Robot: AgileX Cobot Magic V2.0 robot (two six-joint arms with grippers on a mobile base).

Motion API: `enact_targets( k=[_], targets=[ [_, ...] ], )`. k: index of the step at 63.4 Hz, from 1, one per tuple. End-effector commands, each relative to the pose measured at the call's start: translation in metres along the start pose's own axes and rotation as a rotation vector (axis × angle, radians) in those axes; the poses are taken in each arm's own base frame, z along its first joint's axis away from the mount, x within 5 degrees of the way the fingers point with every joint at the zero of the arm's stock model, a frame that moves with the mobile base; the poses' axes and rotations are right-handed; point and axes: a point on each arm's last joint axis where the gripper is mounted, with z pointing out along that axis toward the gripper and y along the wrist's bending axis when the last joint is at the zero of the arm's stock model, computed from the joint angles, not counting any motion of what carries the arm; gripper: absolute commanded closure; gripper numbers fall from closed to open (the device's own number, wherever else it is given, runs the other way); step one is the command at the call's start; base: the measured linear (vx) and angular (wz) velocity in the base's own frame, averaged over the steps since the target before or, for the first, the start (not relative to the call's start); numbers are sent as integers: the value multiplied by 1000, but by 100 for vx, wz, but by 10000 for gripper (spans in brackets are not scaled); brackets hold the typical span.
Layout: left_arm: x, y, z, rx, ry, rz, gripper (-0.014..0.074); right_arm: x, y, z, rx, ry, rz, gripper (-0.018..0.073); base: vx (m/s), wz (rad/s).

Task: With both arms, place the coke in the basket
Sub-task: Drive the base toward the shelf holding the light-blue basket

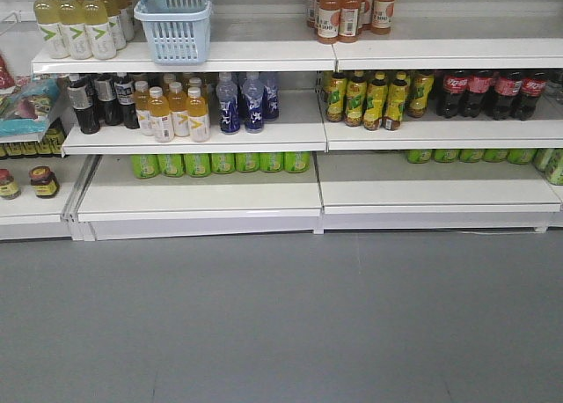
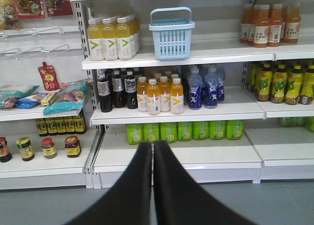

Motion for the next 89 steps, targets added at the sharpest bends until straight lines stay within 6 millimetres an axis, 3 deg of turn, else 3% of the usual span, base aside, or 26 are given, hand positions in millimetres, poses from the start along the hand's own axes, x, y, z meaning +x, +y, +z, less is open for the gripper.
enact_targets(
  k=[1,89],
  targets=[
    [-3,-3,-1,31,-61,-5,603,-3,1,-1,-10,-78,-14,564,0,0],
    [-3,-3,-1,31,-61,-5,603,-3,1,-1,-10,-78,-14,564,0,0]
  ],
)
